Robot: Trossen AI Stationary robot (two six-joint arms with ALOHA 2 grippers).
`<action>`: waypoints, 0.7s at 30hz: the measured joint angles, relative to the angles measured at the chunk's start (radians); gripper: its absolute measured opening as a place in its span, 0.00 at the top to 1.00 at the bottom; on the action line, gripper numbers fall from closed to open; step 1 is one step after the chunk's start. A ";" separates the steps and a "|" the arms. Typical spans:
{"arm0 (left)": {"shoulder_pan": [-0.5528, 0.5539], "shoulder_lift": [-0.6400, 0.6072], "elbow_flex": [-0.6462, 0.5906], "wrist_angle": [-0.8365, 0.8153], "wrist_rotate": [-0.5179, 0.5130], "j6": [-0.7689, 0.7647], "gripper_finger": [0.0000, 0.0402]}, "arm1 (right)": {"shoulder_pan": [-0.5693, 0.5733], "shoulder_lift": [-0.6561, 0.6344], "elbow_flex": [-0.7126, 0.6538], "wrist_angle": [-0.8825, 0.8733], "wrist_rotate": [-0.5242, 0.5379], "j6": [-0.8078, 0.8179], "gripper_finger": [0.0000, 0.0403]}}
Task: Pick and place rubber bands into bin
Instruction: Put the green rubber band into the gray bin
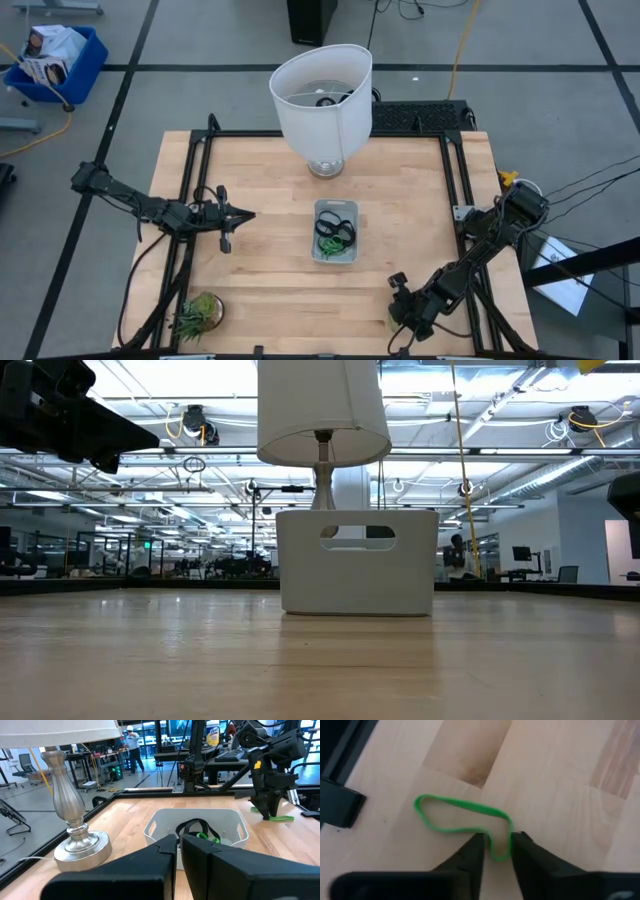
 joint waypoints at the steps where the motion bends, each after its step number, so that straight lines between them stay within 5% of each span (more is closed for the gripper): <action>1: 0.000 0.000 0.000 0.000 0.000 0.000 0.92 | -0.001 0.001 0.000 0.000 0.000 0.000 0.81; 6: 0.000 0.000 0.000 0.000 0.000 0.000 0.92 | -0.002 0.001 0.000 0.002 0.000 0.000 0.98; 21: 0.000 0.000 0.000 0.000 0.000 -0.001 0.92 | -0.002 -0.181 -0.005 -0.036 0.207 -0.072 0.99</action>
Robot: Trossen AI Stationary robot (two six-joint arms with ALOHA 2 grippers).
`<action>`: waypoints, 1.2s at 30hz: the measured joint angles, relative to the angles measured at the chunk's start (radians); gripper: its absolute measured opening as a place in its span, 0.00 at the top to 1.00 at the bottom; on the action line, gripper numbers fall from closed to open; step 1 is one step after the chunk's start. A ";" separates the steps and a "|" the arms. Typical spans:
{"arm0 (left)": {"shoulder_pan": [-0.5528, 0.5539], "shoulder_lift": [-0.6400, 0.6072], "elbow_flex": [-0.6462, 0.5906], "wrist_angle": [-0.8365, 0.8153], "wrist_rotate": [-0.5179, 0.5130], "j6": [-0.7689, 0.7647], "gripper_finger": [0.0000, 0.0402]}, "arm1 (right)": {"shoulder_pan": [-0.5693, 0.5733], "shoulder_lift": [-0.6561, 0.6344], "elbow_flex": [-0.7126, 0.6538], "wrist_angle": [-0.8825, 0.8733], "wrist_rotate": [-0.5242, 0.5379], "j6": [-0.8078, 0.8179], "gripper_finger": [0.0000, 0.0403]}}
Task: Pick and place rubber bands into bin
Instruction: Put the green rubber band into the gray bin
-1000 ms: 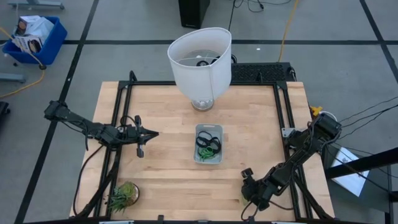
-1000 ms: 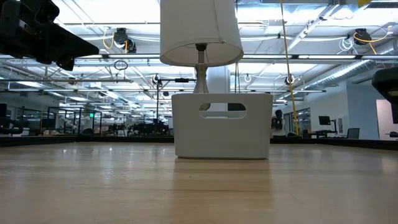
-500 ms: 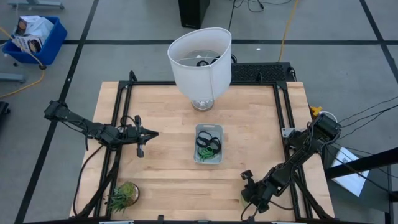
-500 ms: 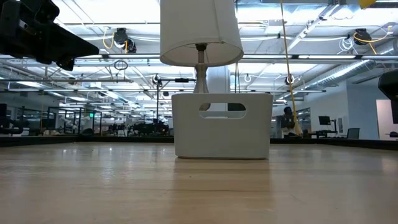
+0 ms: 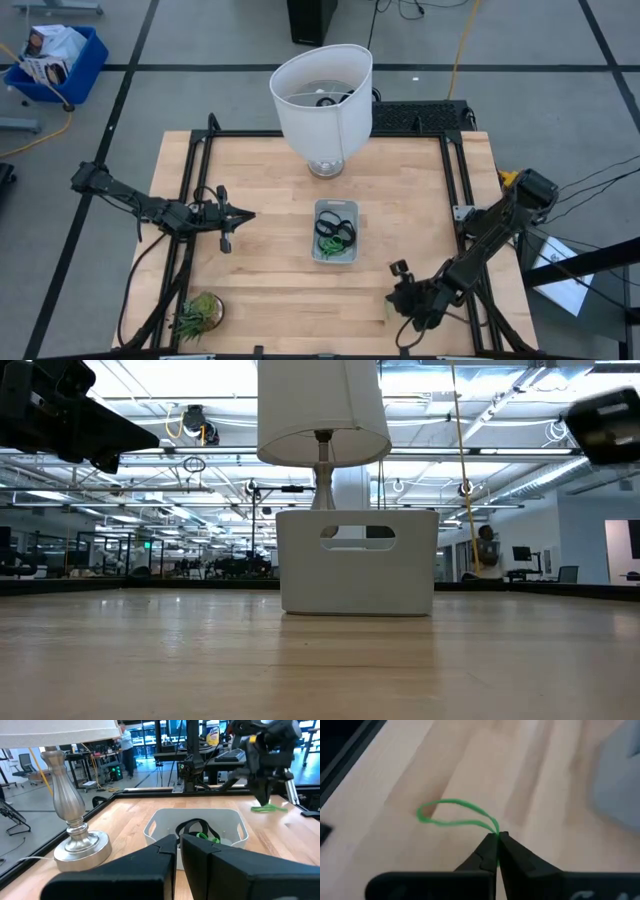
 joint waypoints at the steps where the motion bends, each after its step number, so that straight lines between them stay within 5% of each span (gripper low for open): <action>1: 0.000 0.000 0.000 0.000 0.000 0.000 0.92 | 0.000 -0.019 0.000 -0.001 0.021 -0.010 0.99; 13: 0.000 0.000 0.000 -0.001 0.000 -0.001 0.92 | -0.031 -0.292 -0.200 0.106 0.186 -0.023 1.00; 28: 0.000 0.000 0.000 -0.001 0.000 0.002 0.92 | -0.194 -0.619 -0.656 0.776 0.132 -0.225 1.00; 36: 0.000 0.000 0.000 -0.001 0.000 0.009 0.92 | -0.292 -0.638 -0.715 0.878 0.096 -0.263 1.00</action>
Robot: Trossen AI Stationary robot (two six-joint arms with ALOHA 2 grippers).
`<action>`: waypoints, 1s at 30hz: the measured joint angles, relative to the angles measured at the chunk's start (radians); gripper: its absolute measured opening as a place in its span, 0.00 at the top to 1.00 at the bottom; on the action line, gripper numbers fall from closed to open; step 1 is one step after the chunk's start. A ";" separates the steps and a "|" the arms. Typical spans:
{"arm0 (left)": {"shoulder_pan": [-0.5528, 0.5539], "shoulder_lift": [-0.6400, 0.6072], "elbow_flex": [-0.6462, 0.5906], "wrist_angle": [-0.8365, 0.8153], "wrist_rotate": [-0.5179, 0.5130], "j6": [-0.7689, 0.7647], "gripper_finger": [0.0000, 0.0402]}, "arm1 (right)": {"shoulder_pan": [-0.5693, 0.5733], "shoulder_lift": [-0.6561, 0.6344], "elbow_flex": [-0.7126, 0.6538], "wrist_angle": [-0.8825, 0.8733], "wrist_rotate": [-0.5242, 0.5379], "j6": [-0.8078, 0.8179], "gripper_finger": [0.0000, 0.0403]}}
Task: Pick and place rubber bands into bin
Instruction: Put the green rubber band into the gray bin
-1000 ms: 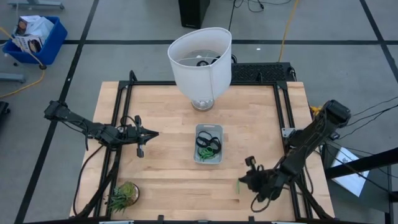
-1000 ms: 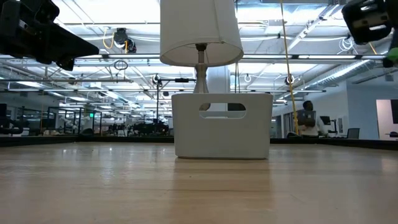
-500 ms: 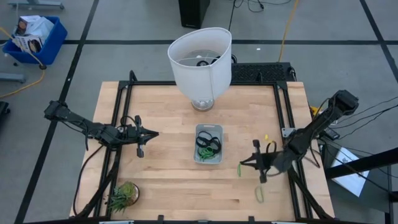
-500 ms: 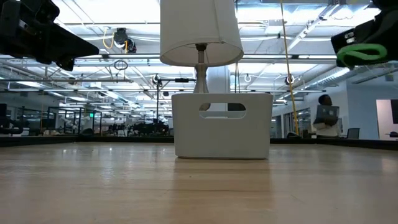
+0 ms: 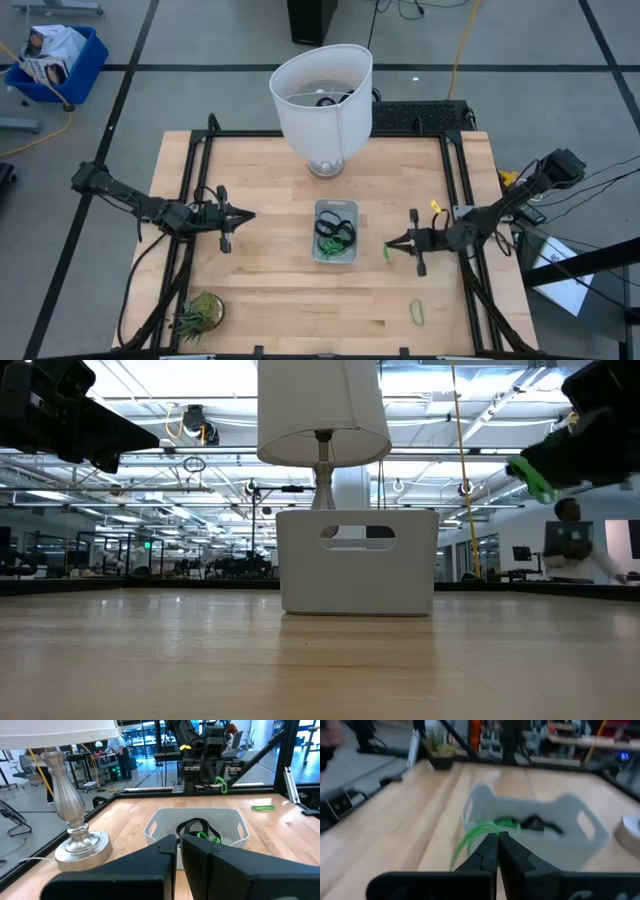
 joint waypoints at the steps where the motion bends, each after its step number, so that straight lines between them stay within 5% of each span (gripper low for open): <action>1: 0.000 0.000 0.000 0.000 0.000 0.000 0.92 | -0.020 0.002 0.000 0.033 -0.030 -0.024 1.00; 5: 0.000 0.000 0.000 0.000 0.000 0.001 0.92 | -0.109 0.016 0.030 0.128 -0.161 -0.114 1.00; 10: 0.000 0.000 0.000 0.000 0.000 0.001 0.92 | -0.223 0.080 0.204 -0.086 -0.279 -0.142 1.00; 15: 0.000 0.000 0.000 0.000 -0.001 0.001 0.92 | -0.291 0.212 0.402 -0.320 -0.308 -0.172 1.00; 30: 0.000 0.000 0.000 -0.006 -0.001 0.001 0.92 | -0.426 0.581 0.712 -0.567 -0.411 -0.212 1.00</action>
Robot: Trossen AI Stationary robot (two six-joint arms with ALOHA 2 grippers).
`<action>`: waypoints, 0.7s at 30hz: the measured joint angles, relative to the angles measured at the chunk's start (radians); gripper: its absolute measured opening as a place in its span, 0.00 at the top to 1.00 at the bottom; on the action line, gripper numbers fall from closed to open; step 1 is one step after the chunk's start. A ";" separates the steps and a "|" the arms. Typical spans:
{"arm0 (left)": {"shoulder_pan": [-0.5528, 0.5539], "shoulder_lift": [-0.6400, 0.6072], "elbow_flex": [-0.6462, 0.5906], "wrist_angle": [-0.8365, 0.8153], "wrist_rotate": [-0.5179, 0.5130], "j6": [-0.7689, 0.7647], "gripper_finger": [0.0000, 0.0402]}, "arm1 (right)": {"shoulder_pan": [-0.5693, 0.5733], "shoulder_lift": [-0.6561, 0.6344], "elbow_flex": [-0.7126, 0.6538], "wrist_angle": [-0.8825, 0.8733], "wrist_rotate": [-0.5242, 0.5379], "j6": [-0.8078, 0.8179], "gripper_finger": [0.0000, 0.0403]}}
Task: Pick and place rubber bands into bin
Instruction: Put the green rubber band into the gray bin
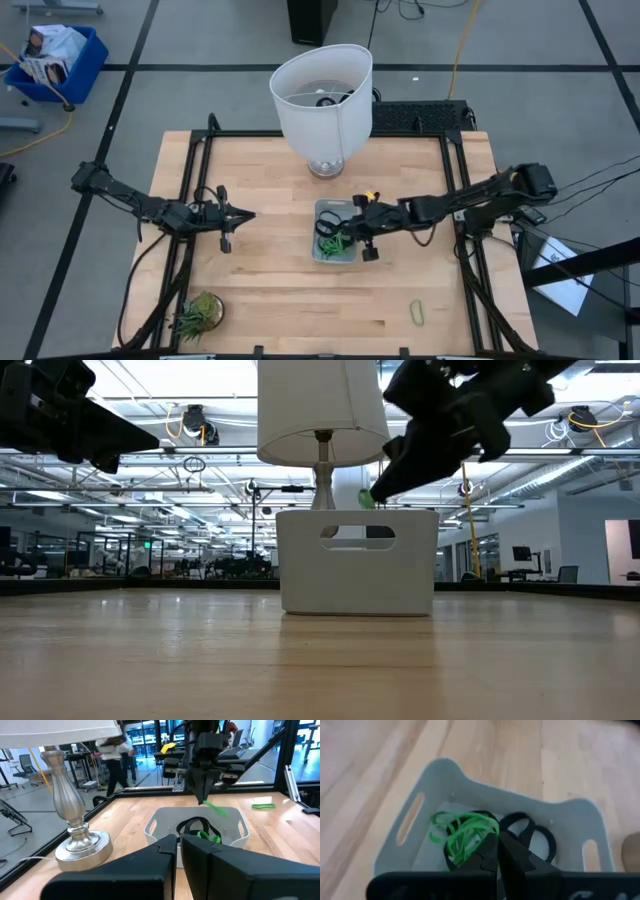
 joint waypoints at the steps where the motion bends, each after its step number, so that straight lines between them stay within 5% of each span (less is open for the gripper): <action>1: 0.000 0.000 0.000 -0.001 0.000 0.000 0.92 | -0.004 0.014 0.011 -0.017 0.000 0.007 1.00; 6: 0.000 0.000 0.000 -0.001 0.000 0.017 0.92 | -0.010 0.048 0.026 -0.055 0.000 0.022 0.97; 16: 0.000 0.000 0.000 0.000 0.000 0.017 0.92 | -0.009 0.041 0.026 -0.058 0.017 0.067 0.61; 21: 0.000 0.000 0.000 0.000 0.000 0.016 0.92 | -0.003 0.037 0.026 -0.058 0.057 0.078 0.55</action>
